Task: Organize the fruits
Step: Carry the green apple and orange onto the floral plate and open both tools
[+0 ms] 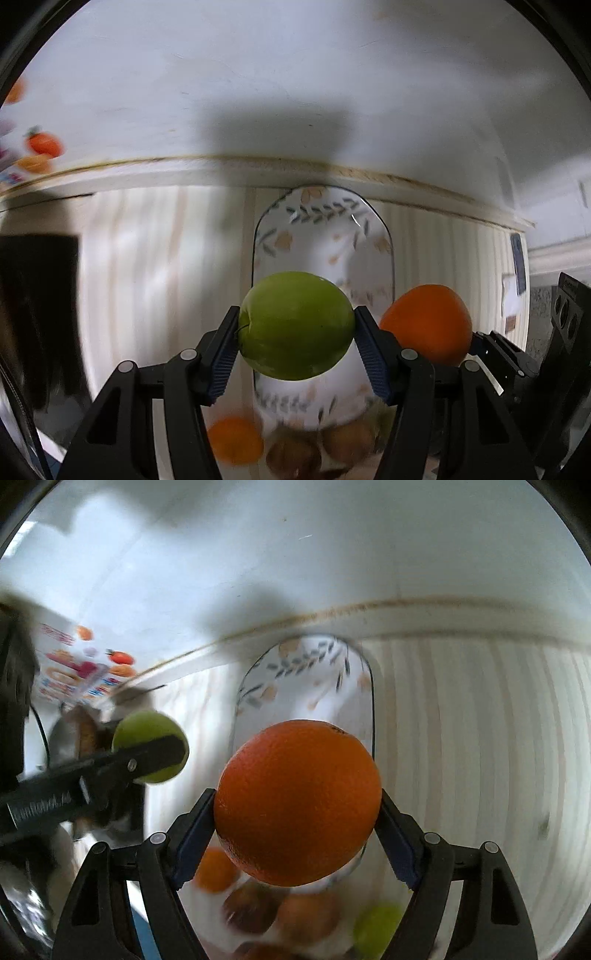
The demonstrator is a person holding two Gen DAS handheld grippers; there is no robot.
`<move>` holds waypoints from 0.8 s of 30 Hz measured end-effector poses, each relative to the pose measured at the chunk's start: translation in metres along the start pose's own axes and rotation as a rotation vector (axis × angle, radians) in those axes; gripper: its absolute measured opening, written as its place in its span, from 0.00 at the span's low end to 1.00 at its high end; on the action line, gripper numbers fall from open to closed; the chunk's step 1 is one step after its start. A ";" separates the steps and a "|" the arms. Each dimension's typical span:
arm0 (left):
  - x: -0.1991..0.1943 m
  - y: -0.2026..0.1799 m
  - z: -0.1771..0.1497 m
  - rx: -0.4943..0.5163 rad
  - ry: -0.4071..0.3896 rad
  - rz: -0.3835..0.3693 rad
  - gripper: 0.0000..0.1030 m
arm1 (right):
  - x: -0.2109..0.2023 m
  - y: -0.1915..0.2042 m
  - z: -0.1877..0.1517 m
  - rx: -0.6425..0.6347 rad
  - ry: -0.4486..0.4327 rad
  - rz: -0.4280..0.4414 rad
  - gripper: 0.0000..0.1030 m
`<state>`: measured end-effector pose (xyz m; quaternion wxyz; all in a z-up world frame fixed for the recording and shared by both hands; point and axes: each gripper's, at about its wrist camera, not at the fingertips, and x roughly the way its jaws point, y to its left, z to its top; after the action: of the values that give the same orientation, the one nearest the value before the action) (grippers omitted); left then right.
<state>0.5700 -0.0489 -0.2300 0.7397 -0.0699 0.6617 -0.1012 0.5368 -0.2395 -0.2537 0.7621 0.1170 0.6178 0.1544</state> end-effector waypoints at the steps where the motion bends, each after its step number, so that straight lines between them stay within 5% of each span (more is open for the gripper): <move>1: 0.011 0.002 0.011 -0.008 0.025 -0.007 0.56 | 0.010 -0.002 0.011 -0.011 0.019 -0.012 0.81; 10: 0.064 0.018 0.049 -0.067 0.147 -0.007 0.56 | 0.070 -0.003 0.064 -0.050 0.124 -0.051 0.81; 24: 0.086 0.010 0.051 -0.079 0.178 0.055 0.58 | 0.095 -0.004 0.083 -0.035 0.181 -0.053 0.87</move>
<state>0.6300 -0.0612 -0.3092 0.6772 -0.0716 0.7298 -0.0604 0.6367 -0.2062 -0.3236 0.7090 0.0726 0.6841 0.1549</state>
